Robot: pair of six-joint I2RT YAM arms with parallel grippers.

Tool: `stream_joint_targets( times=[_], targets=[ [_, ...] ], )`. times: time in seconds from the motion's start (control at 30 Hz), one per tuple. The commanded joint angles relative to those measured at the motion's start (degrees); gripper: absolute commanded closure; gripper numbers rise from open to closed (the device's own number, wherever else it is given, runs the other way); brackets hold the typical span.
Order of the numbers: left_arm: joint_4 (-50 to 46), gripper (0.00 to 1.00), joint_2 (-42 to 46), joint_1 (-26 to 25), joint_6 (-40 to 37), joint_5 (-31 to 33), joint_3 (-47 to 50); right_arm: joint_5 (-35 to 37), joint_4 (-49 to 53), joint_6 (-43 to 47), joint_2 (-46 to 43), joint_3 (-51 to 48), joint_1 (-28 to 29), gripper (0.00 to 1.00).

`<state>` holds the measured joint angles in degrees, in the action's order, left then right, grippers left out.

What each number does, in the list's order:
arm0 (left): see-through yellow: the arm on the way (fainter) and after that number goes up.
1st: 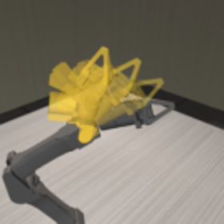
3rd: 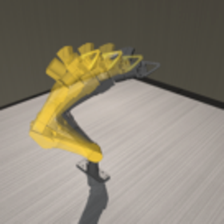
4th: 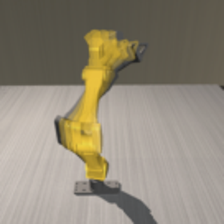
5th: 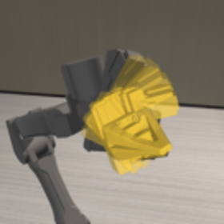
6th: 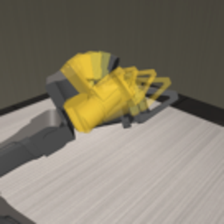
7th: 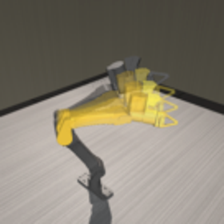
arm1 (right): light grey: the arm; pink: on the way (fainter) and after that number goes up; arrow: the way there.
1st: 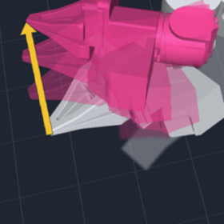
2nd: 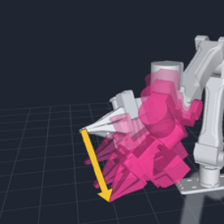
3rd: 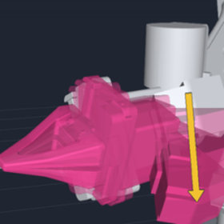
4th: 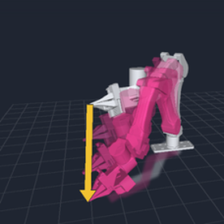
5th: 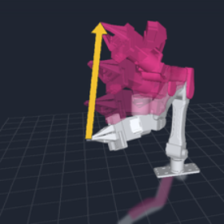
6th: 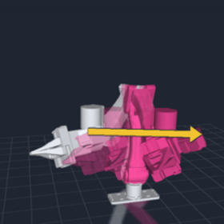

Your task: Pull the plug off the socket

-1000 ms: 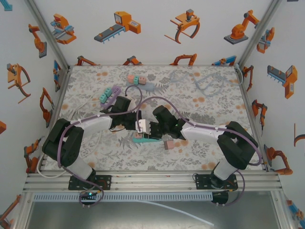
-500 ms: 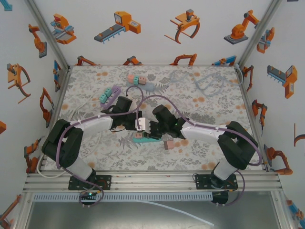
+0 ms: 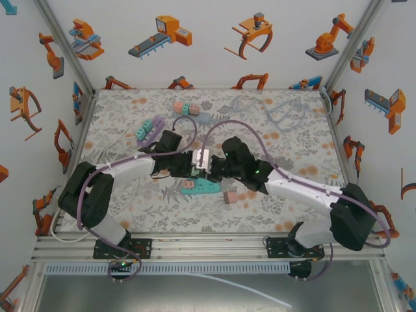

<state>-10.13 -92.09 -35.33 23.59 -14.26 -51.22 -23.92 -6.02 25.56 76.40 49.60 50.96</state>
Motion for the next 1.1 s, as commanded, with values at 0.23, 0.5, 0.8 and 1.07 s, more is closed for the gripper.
stream_joint_targets(
  times=[0.23, 0.5, 0.8, 1.07],
  targets=[
    [-10.30, 0.42, 1.74, 0.13, -5.88, 4.22, -7.36, 21.81, 6.51, -42.80, -17.40, -2.17, 0.28, 1.00],
    [-10.92, 0.42, 10.57, 0.13, -8.88, 0.12, -10.73, 32.40, 25.53, -64.80, -28.00, -2.21, -1.46, 1.00],
    [-9.10, 0.41, 29.44, -2.25, -12.75, -8.69, -4.41, 25.04, 27.03, -83.48, -39.29, -17.35, -12.70, 1.00],
    [-16.44, 0.23, 40.54, -3.96, -15.77, -9.12, -1.02, 18.12, 12.73, -94.60, -41.74, -33.65, -21.81, 1.00]
  ],
)
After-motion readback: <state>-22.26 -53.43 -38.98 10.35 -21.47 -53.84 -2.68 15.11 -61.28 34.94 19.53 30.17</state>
